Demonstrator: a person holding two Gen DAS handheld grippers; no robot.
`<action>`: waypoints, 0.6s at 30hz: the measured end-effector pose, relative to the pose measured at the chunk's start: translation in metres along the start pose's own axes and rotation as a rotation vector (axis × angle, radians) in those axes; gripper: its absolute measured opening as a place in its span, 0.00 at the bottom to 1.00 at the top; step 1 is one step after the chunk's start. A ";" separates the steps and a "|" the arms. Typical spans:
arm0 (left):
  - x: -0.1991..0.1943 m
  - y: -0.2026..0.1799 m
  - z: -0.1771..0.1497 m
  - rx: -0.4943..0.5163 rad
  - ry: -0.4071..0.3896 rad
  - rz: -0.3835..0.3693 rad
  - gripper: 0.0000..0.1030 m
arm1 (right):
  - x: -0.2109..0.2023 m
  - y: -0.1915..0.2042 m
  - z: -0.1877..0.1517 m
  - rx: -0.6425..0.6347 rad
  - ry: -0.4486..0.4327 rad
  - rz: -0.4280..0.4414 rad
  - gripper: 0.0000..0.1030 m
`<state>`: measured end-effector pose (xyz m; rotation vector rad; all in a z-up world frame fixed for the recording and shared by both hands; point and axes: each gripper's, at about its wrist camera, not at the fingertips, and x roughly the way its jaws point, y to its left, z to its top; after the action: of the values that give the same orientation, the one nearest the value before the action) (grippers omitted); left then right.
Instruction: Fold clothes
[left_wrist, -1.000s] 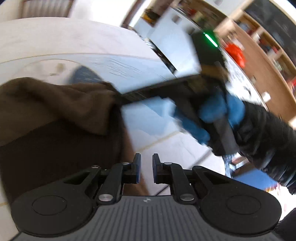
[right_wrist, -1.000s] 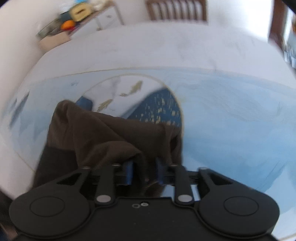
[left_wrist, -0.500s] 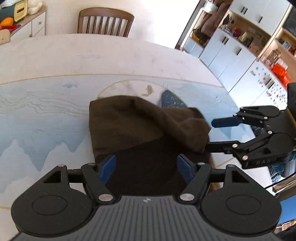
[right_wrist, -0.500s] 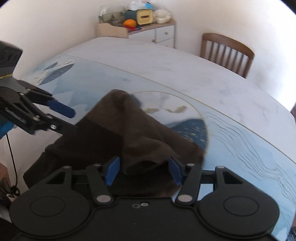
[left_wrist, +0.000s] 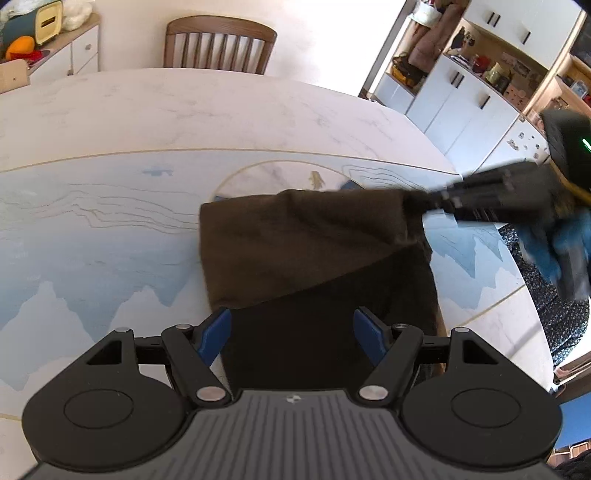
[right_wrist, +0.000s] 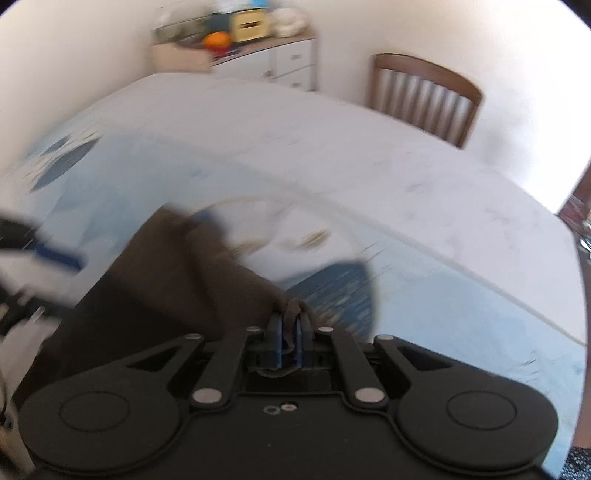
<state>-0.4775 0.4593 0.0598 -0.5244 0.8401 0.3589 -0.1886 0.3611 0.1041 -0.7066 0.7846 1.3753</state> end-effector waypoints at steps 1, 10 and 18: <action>-0.001 0.001 -0.001 0.000 0.000 0.002 0.70 | 0.004 -0.008 0.007 0.017 0.001 -0.014 1.00; 0.004 0.000 0.013 0.089 -0.013 -0.027 0.70 | 0.029 -0.034 -0.001 0.174 0.071 -0.033 1.00; 0.033 -0.005 0.047 0.220 -0.041 -0.098 0.70 | -0.041 0.005 -0.049 0.248 0.119 0.063 1.00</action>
<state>-0.4264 0.4848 0.0617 -0.3511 0.8000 0.1839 -0.1979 0.2985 0.1100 -0.5763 1.0598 1.2729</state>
